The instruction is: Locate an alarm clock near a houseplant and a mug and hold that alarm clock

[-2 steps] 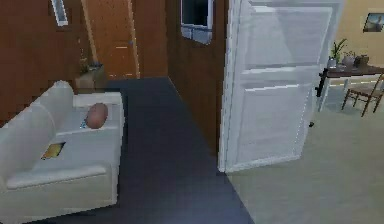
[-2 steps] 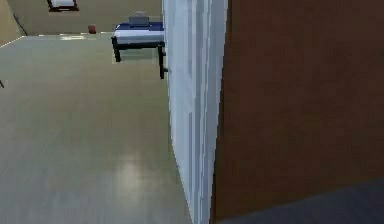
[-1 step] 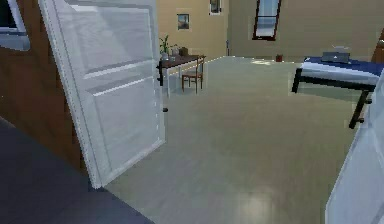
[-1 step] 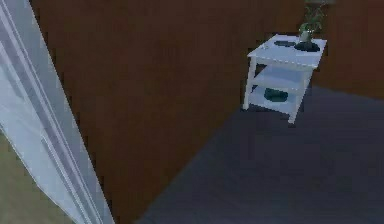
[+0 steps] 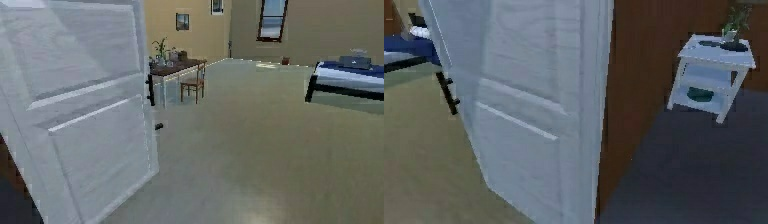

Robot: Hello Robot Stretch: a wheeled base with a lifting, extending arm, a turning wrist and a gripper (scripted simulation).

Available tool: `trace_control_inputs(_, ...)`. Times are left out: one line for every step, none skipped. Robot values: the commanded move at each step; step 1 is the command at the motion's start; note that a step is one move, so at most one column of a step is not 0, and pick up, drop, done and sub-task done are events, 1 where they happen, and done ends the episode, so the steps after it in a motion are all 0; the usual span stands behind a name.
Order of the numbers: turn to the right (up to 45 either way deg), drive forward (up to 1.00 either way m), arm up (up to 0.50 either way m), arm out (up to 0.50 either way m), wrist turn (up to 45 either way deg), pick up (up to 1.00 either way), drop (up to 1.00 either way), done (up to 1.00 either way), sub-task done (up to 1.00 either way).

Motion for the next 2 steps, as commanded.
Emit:
trace_control_inputs(15.0, 0.0, 0.0, 0.0, 0.0, 0.0, 0.0, 0.0, 0.0)
trace_control_inputs(0.0, 1.0, 0.0, 0.0, 0.0, 0.0, 0.0, 0.0, 0.0)
